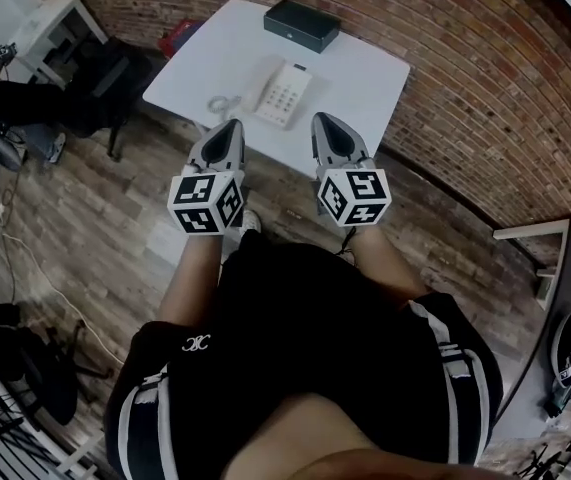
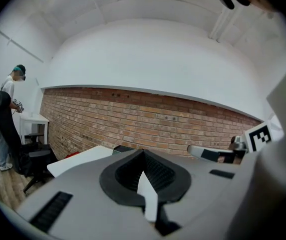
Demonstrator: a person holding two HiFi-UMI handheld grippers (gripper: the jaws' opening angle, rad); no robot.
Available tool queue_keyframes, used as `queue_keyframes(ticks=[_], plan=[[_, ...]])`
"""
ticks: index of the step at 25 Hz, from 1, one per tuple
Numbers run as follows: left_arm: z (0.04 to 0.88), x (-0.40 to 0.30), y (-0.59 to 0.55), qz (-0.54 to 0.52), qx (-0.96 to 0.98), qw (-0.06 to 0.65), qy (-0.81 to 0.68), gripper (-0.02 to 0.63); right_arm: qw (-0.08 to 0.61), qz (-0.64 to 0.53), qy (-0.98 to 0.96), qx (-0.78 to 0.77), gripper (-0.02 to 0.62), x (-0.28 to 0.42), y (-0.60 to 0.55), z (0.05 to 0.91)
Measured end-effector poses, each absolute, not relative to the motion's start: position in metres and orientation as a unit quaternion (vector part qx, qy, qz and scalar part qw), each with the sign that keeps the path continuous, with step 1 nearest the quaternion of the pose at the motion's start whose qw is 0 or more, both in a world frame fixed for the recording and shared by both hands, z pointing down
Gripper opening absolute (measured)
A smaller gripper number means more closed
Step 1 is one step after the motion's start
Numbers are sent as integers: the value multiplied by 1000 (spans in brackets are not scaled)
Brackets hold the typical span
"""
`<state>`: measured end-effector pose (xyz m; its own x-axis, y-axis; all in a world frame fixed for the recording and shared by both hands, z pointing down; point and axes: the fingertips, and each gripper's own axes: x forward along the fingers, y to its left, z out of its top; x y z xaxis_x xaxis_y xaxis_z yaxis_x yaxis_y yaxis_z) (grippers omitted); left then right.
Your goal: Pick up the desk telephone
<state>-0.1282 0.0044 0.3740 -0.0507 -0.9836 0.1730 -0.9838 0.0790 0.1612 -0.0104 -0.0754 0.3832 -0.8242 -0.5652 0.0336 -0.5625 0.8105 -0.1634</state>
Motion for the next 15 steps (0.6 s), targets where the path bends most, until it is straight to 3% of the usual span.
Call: queue_keyframes(ticks=[15], plan=[[423,-239,-84,22,708,208,-674,0,-51,-122,924,-358,-2,-104,-159,420]])
